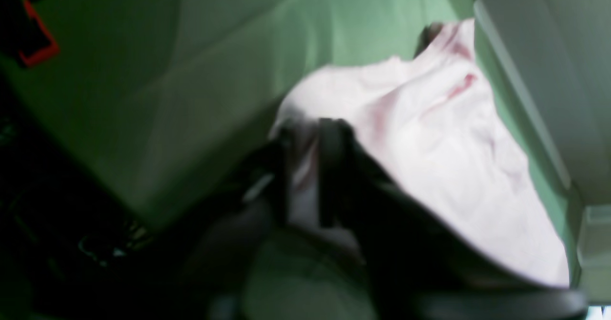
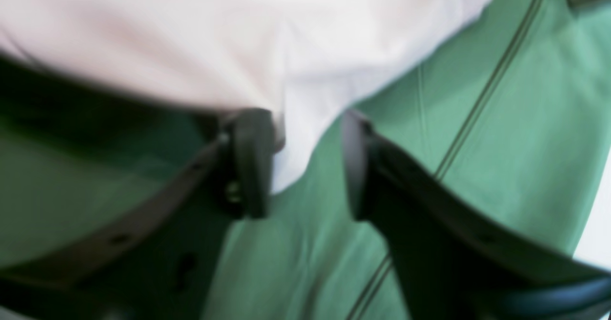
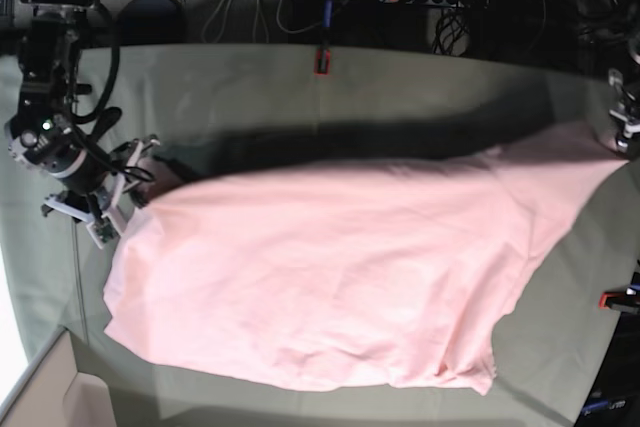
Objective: Layout the t-shirt on the table in an organized manner, then fold the t-shirt properly
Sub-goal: 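Grasp the shirt edge with both grippers and pull it toward the robot, then release the shirt and reposition both grippers over its edges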
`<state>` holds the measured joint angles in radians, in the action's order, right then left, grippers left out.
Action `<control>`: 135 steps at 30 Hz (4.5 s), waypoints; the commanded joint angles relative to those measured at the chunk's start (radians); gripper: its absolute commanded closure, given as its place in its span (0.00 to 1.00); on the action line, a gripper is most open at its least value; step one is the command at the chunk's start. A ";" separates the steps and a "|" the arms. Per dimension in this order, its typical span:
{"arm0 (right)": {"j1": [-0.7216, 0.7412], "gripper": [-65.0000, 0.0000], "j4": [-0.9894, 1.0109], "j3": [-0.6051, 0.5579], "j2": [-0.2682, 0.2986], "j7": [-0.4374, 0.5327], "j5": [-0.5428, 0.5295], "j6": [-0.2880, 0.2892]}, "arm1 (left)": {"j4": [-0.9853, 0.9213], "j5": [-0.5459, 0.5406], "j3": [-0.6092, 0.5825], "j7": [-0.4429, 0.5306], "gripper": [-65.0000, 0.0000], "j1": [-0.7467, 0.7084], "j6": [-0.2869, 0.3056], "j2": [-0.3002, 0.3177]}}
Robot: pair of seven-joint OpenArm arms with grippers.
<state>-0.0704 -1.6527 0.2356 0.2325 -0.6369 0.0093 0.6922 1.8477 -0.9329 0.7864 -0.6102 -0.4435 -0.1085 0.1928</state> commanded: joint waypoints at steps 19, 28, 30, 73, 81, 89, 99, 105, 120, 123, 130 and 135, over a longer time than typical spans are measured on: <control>0.364 0.42 0.400 0.129 -0.022 0.021 -0.010 0.006 | -0.030 0.067 -0.275 0.028 0.64 0.122 -0.006 -0.138; 0.519 0.93 0.698 0.129 -0.022 0.068 -0.010 0.006 | -0.293 0.306 -0.290 0.028 0.98 0.291 -0.006 -0.169; 0.516 1.00 0.761 0.129 -0.022 0.130 -0.009 0.005 | -0.354 0.341 -0.295 0.029 1.00 0.325 -0.006 -0.151; 0.017 1.00 0.070 -0.219 -0.200 0.187 -0.012 -0.009 | -0.573 0.555 -0.305 0.184 1.00 0.771 0.000 -0.227; 0.060 1.00 0.158 -0.176 -0.143 0.187 -0.012 -0.007 | -0.201 0.364 -0.513 -0.023 0.99 0.414 -0.010 -0.260; 0.106 1.00 0.242 -0.175 -0.140 0.188 -0.010 -0.007 | -0.196 0.331 -0.781 -0.021 1.00 0.240 -0.010 -0.233; 0.128 1.00 0.263 -0.176 -0.143 0.188 -0.010 -0.009 | -0.626 0.331 -0.816 0.194 1.00 0.321 -0.006 -0.083; 0.122 1.00 0.262 -0.183 -0.146 0.188 -0.010 -0.009 | -0.698 0.321 -0.775 0.304 1.00 0.391 -0.010 0.069; 0.251 0.71 0.405 -0.235 -0.183 0.187 -0.010 -0.013 | -0.652 0.321 -0.450 0.304 1.00 0.433 -0.003 0.101; 0.294 0.55 0.475 -0.235 -0.183 0.188 -0.010 -0.013 | -0.616 0.321 -0.448 0.304 1.00 0.406 -0.003 0.095; 0.381 0.43 0.638 -0.241 -0.187 0.194 -0.010 -0.013 | -0.504 0.321 -0.445 0.306 1.00 0.308 -0.009 0.093; 0.433 0.43 0.737 -0.233 -0.184 0.196 -0.010 -0.013 | -0.434 0.321 -0.374 0.306 1.00 0.236 -0.004 0.075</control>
<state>0.3386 -0.9039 0.0006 0.0452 -0.4591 0.0166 0.6762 1.3968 -0.6109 0.4057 -0.3172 -0.2108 -0.1120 0.2623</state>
